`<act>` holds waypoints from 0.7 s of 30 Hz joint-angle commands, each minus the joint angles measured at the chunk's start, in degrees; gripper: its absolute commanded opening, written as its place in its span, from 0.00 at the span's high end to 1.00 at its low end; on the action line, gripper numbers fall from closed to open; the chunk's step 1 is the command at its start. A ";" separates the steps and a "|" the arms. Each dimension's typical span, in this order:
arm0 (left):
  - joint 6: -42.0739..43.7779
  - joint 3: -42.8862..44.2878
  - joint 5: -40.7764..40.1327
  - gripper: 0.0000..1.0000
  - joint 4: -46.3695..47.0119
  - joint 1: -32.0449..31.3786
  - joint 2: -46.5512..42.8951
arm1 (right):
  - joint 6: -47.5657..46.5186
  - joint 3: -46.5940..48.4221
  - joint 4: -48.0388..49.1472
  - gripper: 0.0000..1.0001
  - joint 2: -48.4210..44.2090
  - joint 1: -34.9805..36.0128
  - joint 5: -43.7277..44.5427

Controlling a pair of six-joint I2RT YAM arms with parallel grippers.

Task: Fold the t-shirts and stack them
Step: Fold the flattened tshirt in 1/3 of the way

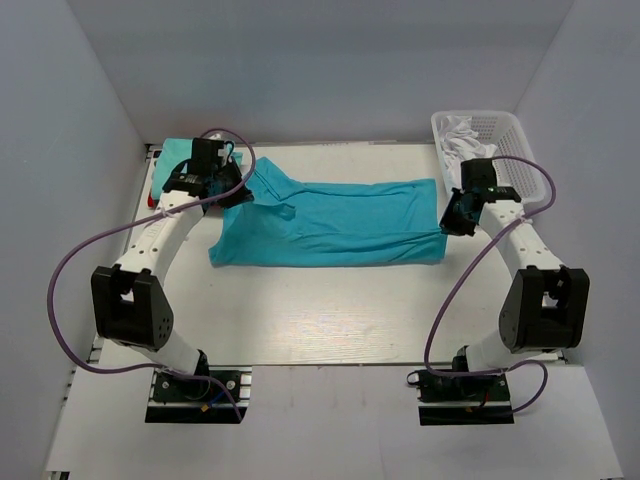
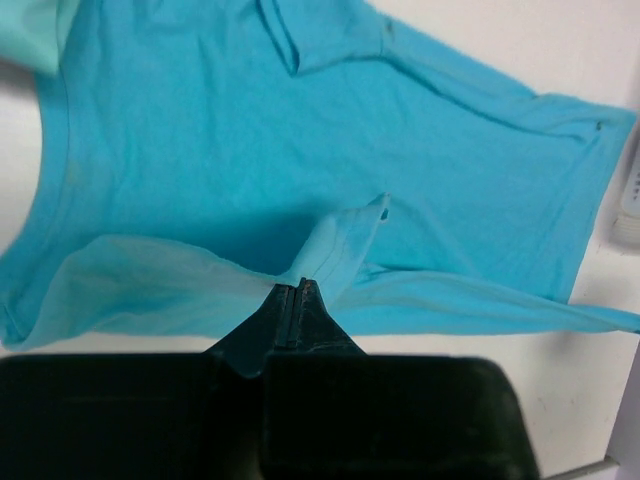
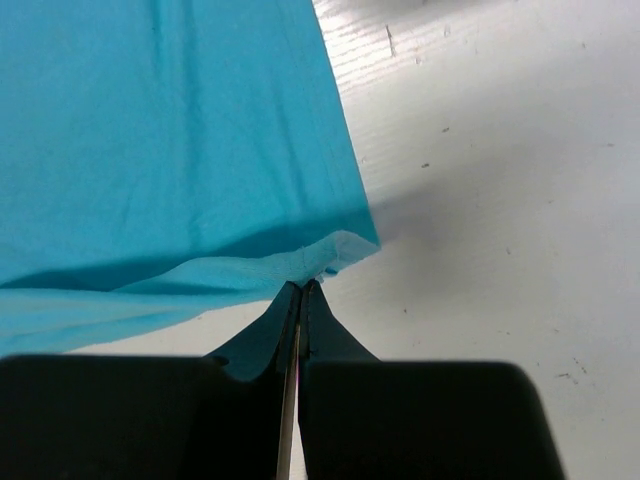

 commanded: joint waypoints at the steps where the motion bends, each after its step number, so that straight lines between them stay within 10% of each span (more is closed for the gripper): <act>1: 3.17 -0.43 -0.49 1.00 7.14 0.46 -2.26 | -1.59 3.75 0.45 1.00 1.41 -0.13 1.87; 18: 10.56 5.17 -1.62 1.00 17.88 0.98 10.91 | -2.12 14.11 -0.34 1.00 14.76 -0.13 5.47; 20: 10.56 9.22 -5.91 0.86 14.29 0.98 16.18 | -2.30 15.35 -1.30 0.86 17.22 -0.13 5.30; 21: 9.95 13.68 -7.42 0.61 9.66 1.50 18.02 | -3.00 17.88 -2.18 0.63 18.02 -0.04 5.03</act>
